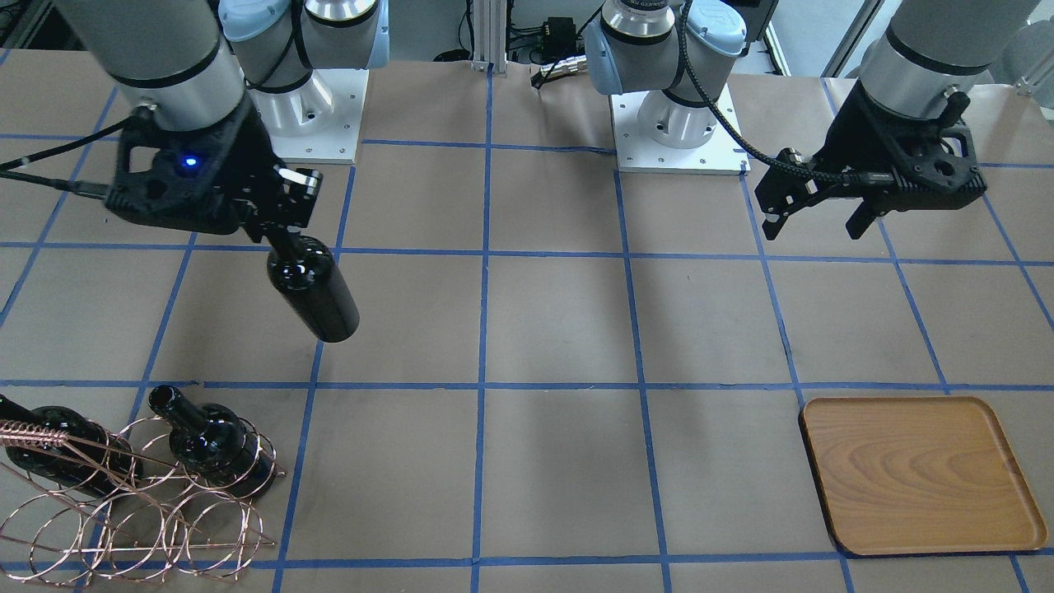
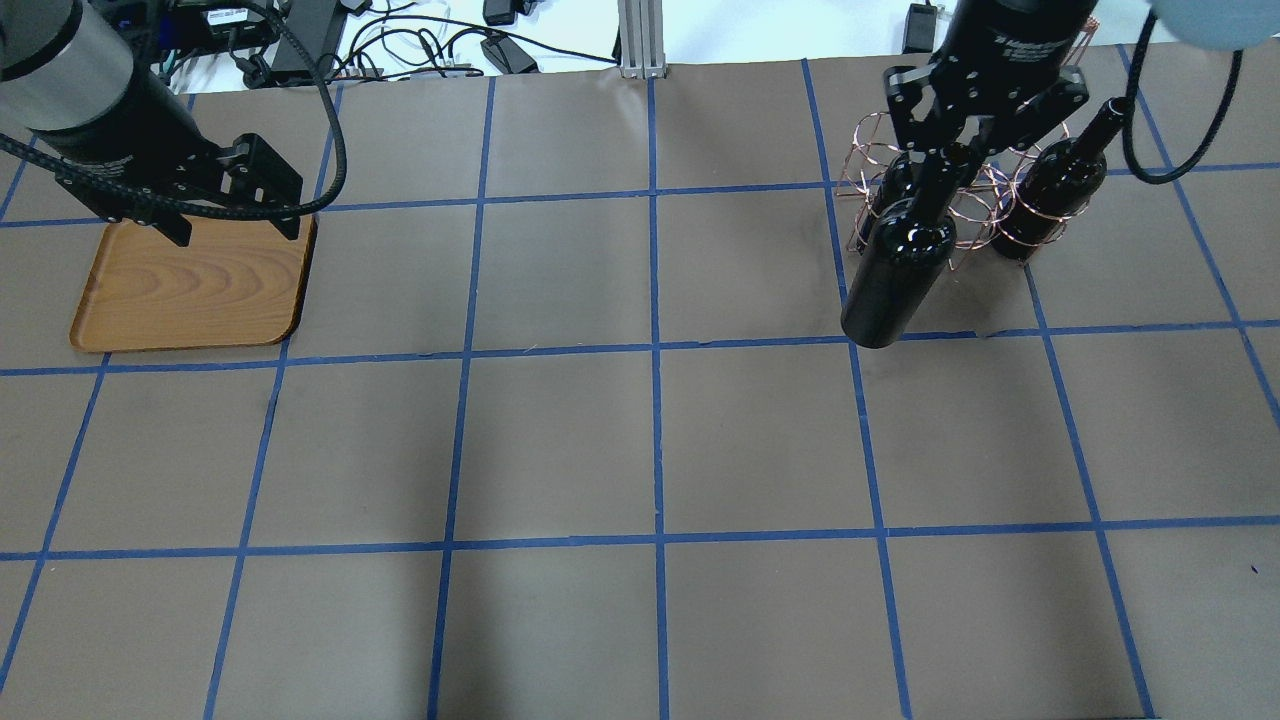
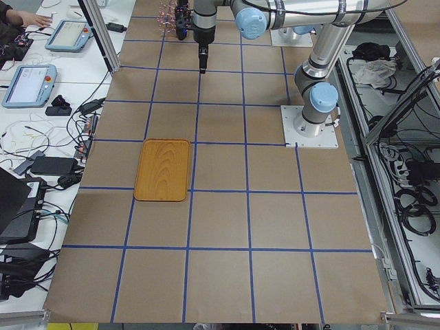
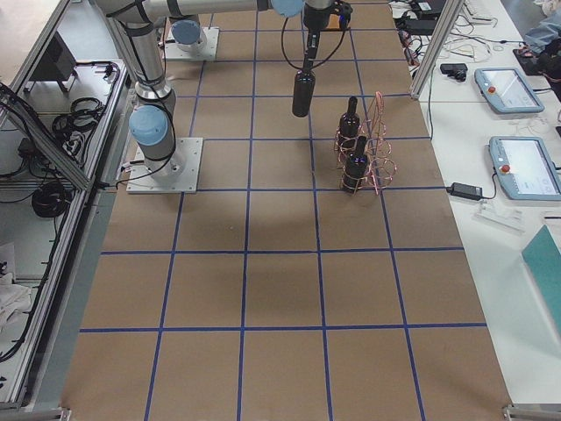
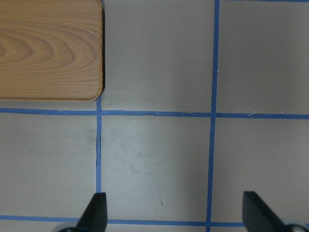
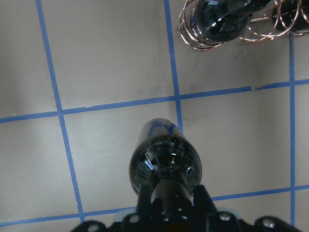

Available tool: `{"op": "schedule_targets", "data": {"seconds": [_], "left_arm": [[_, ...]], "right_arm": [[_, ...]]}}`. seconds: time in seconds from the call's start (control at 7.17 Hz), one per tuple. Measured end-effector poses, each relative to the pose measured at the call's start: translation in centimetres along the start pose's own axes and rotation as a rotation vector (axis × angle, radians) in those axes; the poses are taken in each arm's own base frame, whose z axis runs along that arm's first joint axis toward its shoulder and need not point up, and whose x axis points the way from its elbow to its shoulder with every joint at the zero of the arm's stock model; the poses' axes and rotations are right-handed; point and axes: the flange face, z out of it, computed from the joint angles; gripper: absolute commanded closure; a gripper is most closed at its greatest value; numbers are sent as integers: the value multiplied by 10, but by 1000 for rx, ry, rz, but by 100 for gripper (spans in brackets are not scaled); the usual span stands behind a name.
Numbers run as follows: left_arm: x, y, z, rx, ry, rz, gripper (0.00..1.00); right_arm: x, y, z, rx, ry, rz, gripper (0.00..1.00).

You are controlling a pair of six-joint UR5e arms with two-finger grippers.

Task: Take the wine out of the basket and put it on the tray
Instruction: 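Carry the bottle toward the table center and stand it upright, then open the right gripper and withdraw it back toward the rack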

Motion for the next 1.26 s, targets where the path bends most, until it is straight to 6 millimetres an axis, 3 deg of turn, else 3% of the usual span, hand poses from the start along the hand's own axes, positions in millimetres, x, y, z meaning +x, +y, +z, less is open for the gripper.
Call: {"op": "schedule_targets", "data": {"seconds": [0.56,0.7,0.98,1.26], "left_arm": [[-31,-3,0,5,-5,-39,0],[-44,-4,1,4,-3,-39,0],[-58,-5,4,-1,-2,-38,0],[-61,-5,5,-5,-2,-37,0]], "right_arm": [[-135,56,46,52,-17,116,96],[-158,67,53,63,-26,129,96],[-180,73,64,77,-38,140,96],[-190,79,73,68,-28,130,96]]}}
